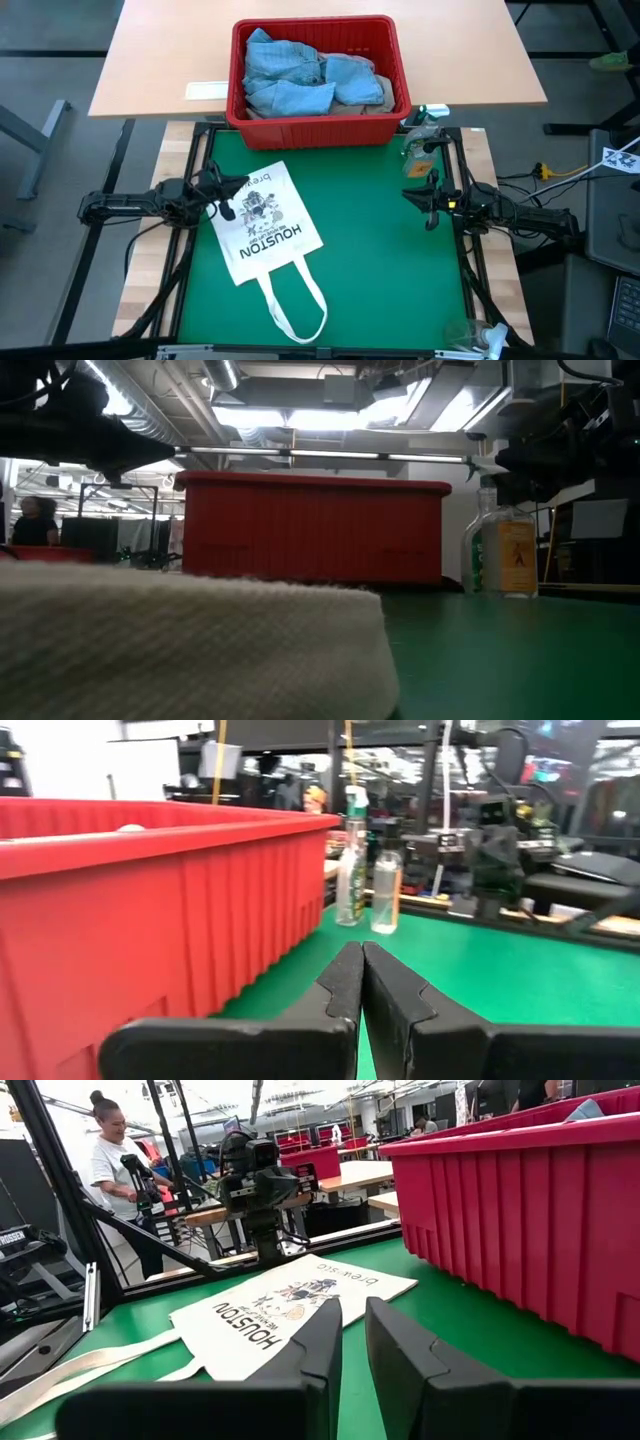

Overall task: Fold laundry
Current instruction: Remove the light blue pants from the red bin

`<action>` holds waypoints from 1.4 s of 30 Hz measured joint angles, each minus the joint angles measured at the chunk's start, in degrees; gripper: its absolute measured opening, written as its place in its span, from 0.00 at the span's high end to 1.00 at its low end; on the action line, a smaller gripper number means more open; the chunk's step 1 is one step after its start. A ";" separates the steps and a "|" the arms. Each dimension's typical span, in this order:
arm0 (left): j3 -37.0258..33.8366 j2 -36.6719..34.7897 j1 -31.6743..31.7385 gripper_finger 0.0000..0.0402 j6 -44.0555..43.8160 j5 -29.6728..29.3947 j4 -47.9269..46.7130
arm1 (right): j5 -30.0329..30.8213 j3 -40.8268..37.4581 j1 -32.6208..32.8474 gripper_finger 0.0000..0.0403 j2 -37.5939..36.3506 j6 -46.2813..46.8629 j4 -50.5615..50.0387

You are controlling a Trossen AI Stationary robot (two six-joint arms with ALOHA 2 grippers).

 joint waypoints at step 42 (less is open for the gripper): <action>14.77 22.33 7.87 0.65 4.57 -10.13 18.30 | 0.04 0.00 0.00 0.87 0.02 -0.09 0.04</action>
